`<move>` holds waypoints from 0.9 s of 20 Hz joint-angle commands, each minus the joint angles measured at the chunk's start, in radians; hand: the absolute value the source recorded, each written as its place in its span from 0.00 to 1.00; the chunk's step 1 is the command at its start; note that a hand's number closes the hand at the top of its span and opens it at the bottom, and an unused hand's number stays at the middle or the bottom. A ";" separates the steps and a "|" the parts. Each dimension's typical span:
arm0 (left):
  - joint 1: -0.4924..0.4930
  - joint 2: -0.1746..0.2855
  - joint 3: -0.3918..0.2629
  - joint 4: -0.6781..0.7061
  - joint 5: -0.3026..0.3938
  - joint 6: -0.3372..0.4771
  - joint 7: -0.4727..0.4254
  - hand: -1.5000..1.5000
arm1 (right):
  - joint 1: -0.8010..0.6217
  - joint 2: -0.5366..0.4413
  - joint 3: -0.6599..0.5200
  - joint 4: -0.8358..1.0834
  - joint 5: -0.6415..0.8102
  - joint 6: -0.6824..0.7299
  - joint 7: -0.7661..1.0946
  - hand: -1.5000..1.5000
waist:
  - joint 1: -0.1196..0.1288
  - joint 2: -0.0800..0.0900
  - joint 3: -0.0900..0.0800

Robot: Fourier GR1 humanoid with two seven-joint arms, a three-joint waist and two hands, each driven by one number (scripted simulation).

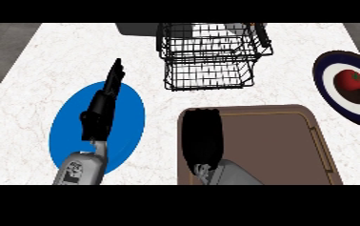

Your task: Pick the lemon from the tray and place it in the tiered basket

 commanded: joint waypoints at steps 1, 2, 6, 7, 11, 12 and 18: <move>0.001 0.023 0.020 -0.019 0.015 -0.016 0.024 0.50 | -0.179 0.026 -0.008 -0.026 -0.046 0.063 0.262 1.00 | -0.003 -0.008 0.001; 0.017 0.015 0.011 -0.024 0.012 -0.013 0.024 0.50 | -0.196 0.026 -0.006 -0.044 -0.066 0.079 0.286 1.00 | -0.014 -0.009 0.002; -0.012 0.003 0.009 -0.024 0.003 0.002 0.043 0.50 | -0.324 0.026 -0.018 -0.067 -0.079 0.056 0.367 1.00 | -0.013 -0.013 0.001; 0.001 0.010 0.020 0.005 0.001 0.004 0.011 0.50 | -0.393 0.026 -0.067 -0.079 -0.099 0.091 0.353 1.00 | -0.018 -0.012 0.000; 0.018 0.026 0.035 0.008 0.025 -0.020 -0.008 0.50 | -0.521 0.026 -0.187 -0.084 -0.161 0.138 0.372 1.00 | -0.029 -0.015 -0.001; 0.044 0.005 0.003 -0.002 -0.008 0.007 -0.001 0.50 | -0.533 0.026 -0.177 -0.083 -0.177 0.135 0.397 1.00 | -0.027 -0.017 0.000; 0.028 0.027 0.019 -0.020 0.014 -0.021 0.005 0.50 | -0.703 0.026 -0.314 0.001 -0.252 0.093 0.407 1.00 | -0.020 -0.013 0.000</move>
